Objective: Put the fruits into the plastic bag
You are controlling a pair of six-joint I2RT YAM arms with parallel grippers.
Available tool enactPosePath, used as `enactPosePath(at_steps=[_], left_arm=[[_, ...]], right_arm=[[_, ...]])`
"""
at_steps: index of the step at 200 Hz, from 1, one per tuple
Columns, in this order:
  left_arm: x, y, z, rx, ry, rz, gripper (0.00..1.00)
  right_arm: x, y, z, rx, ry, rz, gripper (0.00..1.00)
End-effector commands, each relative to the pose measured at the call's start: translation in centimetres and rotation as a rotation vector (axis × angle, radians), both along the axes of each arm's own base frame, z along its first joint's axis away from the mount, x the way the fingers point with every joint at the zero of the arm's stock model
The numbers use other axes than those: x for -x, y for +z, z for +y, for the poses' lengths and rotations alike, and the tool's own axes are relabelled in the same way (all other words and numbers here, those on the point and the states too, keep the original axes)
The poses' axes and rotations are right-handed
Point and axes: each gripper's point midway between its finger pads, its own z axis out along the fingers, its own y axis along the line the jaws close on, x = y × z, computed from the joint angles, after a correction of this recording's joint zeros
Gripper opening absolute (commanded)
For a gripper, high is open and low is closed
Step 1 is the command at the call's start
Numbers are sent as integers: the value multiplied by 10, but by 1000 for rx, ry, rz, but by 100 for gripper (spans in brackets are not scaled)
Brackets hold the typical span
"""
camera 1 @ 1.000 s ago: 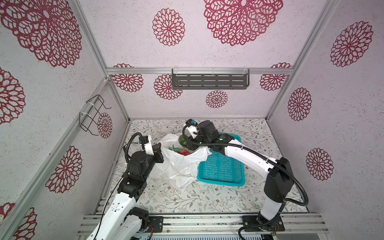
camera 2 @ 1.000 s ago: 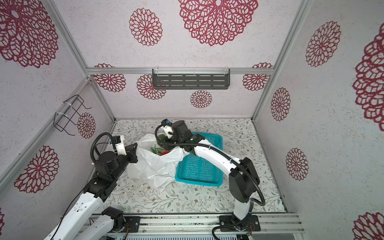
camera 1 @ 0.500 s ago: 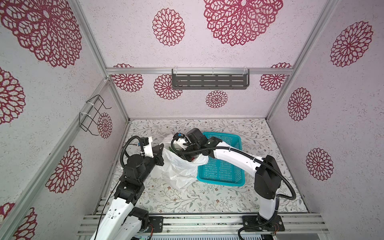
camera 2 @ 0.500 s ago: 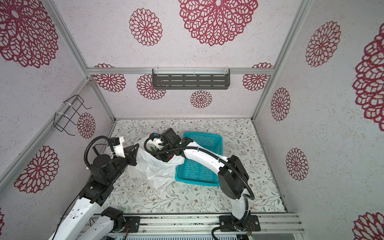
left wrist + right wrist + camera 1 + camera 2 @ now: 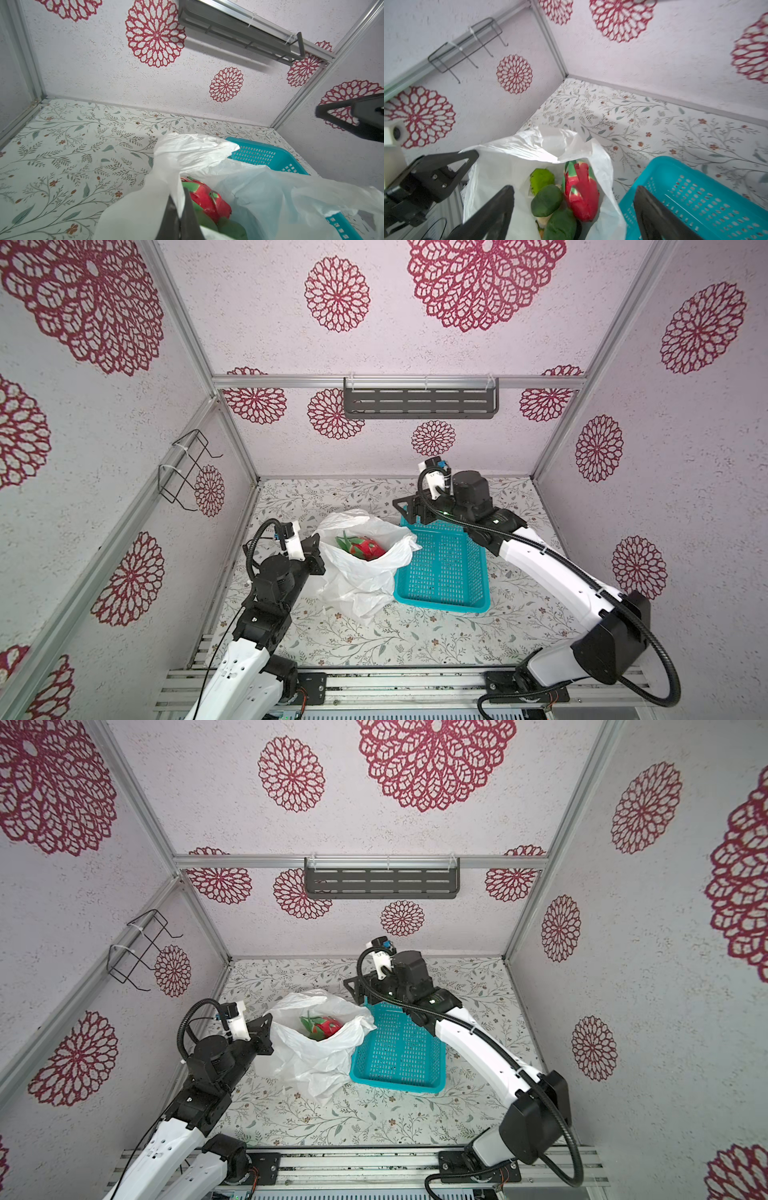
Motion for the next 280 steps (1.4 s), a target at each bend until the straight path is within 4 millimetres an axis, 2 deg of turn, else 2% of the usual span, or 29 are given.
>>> enactPosePath(at_steps=[1,32,62,82,129,153,191,206,211,225,239,267,280], left_arm=[[-1,3,6,21,40,-28,0],[-5,-2,6,19,46,-16,0],[-5,-3,5,23,43,-16,0],[-6,-5,5,8,42,-12,0],[-10,-7,0,2,19,-6,0],[-11,-8,-3,-1,7,-4,0],[-8,-4,-1,-4,14,-16,0],[-7,-3,1,-2,17,-23,0],[-7,-3,1,-1,17,-23,0],[-6,-4,1,1,17,-19,0],[-6,-5,1,1,16,-17,0],[-6,-5,3,7,30,-18,0],[-7,-5,3,16,36,-16,0]], right_arm=[[1,4,-5,-43,-39,10,91],[20,-24,-2,-2,34,115,91],[52,-51,9,-20,173,257,91],[63,-62,4,-33,172,304,91],[73,-78,0,-68,161,378,92],[72,-86,9,-112,185,428,92],[60,-100,22,-161,178,487,90],[57,-104,26,-169,180,504,80],[56,-103,27,-177,185,508,72],[53,-100,32,-198,191,504,40],[50,-92,37,-226,204,489,19],[38,-61,50,-271,239,407,0],[29,-38,59,-292,259,339,0]])
